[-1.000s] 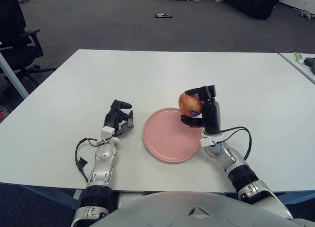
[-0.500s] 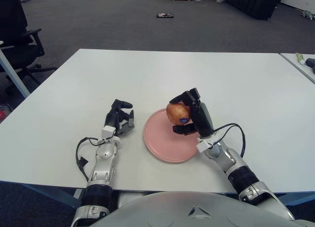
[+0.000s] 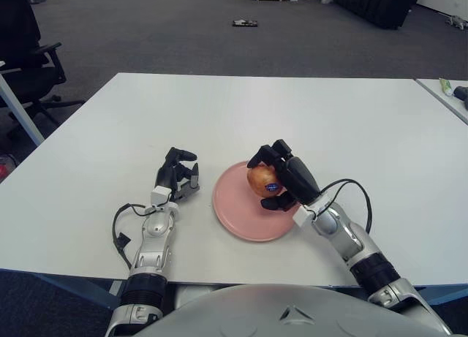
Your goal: Put the apple into the plate.
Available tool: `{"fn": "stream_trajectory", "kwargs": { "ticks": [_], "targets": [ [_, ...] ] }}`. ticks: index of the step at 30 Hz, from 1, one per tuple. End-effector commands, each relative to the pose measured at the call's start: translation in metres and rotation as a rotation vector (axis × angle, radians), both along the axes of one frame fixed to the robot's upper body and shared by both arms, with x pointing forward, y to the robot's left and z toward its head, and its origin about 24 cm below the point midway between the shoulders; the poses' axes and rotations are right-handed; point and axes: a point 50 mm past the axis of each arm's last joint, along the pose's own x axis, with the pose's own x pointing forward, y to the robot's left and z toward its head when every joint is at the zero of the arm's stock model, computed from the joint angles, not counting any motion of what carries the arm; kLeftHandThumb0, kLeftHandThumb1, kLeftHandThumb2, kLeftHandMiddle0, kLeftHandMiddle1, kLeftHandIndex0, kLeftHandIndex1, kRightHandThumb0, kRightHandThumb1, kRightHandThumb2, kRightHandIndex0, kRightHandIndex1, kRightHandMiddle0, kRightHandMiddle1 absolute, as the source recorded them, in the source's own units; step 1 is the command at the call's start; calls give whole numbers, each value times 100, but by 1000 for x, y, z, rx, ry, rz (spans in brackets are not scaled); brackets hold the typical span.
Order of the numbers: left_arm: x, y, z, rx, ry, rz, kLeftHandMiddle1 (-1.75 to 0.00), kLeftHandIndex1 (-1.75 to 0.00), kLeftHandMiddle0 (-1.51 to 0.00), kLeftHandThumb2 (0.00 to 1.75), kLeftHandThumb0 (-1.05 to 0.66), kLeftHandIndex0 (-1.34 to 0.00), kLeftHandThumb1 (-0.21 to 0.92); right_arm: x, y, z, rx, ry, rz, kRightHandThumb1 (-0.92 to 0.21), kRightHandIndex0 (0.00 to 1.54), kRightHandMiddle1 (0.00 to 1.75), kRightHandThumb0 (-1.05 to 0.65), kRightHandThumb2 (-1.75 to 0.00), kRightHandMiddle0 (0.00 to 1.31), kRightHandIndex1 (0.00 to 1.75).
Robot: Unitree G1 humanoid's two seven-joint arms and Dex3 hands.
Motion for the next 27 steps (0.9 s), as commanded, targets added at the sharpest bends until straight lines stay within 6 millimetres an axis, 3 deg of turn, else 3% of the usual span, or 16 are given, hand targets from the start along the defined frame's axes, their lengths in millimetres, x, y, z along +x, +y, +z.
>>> {"fn": "stream_trajectory", "kwargs": {
  "ticks": [1,4,6,9,12,16,23,27],
  "targets": [
    [-3,2,-9,3,56,4,-175,-175,-61,99,-40,-41,58,3,-4,8,-11,-11,-20,-3,84,157,-1,-159,69,173],
    [-3,2,-9,3,56,2,-175,-175,-61,99,-40,-41,58,2,-5,8,-18,-5,-23,-14,75,155,-1,-146,61,174],
    [-3,2,-9,4,56,1,-175,-175,-61,99,-40,-41,58,1,-6,8,-25,1,-20,-27,35,157,-38,-124,28,162],
    [-3,2,-9,5,56,-1,-175,-175,-60,99,-40,-41,58,0,-7,8,-42,13,-10,-43,12,142,-65,-102,9,130],
    [-3,2,-9,4,55,-3,-175,-175,-60,99,-40,-40,58,0,-8,7,-63,19,3,-60,4,127,-80,-83,3,102],
    [-3,2,-9,-1,54,-5,-175,-175,-60,98,-40,-40,59,1,-9,8,-66,12,16,-74,1,106,-91,-66,1,68],
    [-3,2,-9,-1,49,-8,-175,-175,-61,97,-40,-39,60,0,-11,11,-30,-6,33,-87,0,66,-99,-50,0,28],
    [-3,2,-8,-5,45,-9,-175,-175,-61,96,-40,-39,60,-3,-13,17,3,-13,37,-91,0,31,-103,-48,0,8]
  ]
}}
